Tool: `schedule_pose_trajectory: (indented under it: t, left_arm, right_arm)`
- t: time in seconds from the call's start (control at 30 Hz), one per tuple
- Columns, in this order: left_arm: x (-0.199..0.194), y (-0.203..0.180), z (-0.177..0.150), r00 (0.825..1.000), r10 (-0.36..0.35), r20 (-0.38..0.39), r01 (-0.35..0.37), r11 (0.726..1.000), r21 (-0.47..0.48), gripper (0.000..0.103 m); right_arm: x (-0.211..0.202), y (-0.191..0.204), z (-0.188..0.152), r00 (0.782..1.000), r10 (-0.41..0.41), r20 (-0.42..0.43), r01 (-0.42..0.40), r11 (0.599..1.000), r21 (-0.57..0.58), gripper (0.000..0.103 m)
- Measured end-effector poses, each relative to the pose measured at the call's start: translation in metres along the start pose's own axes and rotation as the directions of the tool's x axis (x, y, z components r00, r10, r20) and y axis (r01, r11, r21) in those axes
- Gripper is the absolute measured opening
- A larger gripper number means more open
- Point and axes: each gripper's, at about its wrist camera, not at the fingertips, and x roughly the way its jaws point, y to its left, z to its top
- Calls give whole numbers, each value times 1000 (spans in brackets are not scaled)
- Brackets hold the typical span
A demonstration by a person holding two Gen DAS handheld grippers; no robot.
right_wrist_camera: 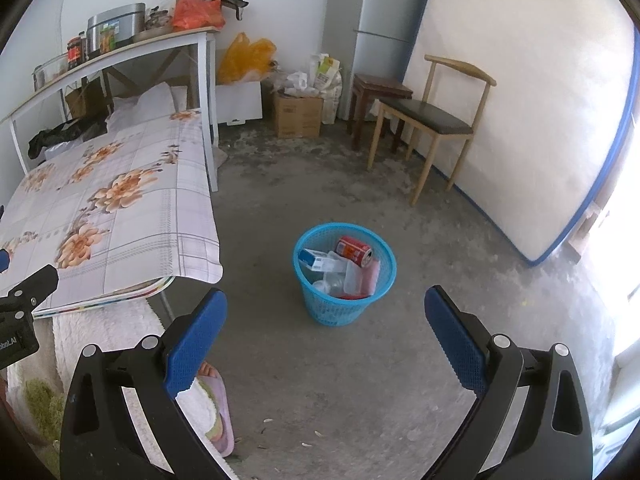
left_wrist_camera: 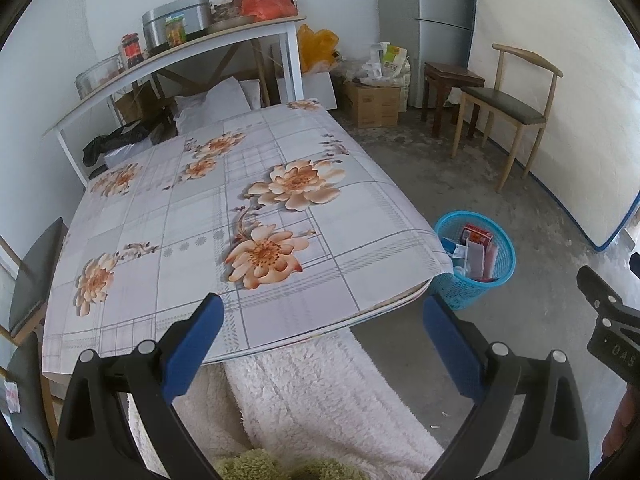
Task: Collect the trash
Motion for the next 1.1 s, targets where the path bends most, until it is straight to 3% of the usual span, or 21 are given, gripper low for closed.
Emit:
schedule_pose_trajectory:
  t: [1.1]
  left_arm:
    - [2,10,-2,1000,-2,-17,1,999,-36,97]
  right_arm:
    - [2,-3,6,1000,-7,4,7,1000,-19,95]
